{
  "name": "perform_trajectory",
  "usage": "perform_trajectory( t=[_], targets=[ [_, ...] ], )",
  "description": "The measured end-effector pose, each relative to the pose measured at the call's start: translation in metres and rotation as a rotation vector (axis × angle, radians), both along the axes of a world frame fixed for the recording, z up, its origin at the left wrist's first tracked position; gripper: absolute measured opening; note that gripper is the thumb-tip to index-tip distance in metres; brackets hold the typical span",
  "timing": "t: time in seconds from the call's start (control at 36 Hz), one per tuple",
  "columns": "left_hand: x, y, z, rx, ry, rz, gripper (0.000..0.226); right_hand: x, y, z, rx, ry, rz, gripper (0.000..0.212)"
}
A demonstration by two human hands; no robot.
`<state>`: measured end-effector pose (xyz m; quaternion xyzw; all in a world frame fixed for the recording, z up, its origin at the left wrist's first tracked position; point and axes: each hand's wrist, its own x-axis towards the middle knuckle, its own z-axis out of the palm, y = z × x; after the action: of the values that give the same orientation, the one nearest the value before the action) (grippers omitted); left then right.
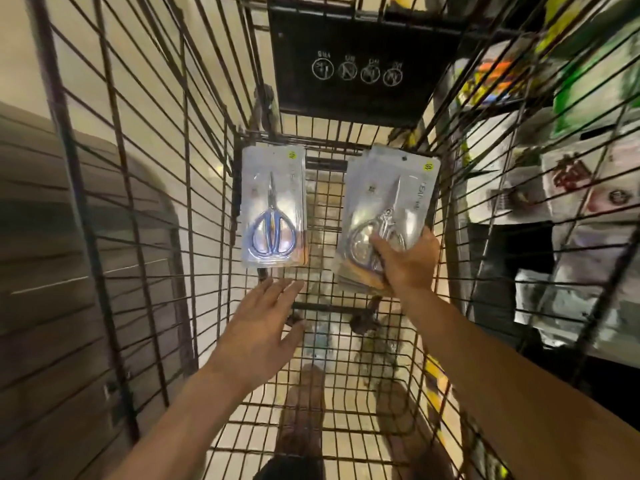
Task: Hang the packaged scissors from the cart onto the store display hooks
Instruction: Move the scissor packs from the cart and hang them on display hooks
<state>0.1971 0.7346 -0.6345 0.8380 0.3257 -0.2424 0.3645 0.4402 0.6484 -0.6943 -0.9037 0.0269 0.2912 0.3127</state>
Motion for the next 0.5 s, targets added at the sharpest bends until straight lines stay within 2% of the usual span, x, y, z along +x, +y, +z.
perform_trajectory(
  t=[0.14,0.22,0.33,0.5],
  targets=[
    [0.009,0.001,0.009,-0.021,0.052,-0.002,0.084,0.004,-0.006,0.003,0.006,-0.063,0.010,0.076],
    [0.015,0.003,0.008,-0.037,0.082,-0.016,0.069,0.003,-0.007,0.007,0.013,-0.059,-0.035,0.076],
    [0.026,0.002,0.004,-0.043,0.064,-0.005,0.063,-0.002,-0.012,0.020,0.081,-0.084,-0.012,0.074],
    [0.043,0.005,0.011,-0.160,0.001,0.163,0.062,-0.019,-0.022,0.045,0.187,0.081,-0.029,0.055]
  ],
)
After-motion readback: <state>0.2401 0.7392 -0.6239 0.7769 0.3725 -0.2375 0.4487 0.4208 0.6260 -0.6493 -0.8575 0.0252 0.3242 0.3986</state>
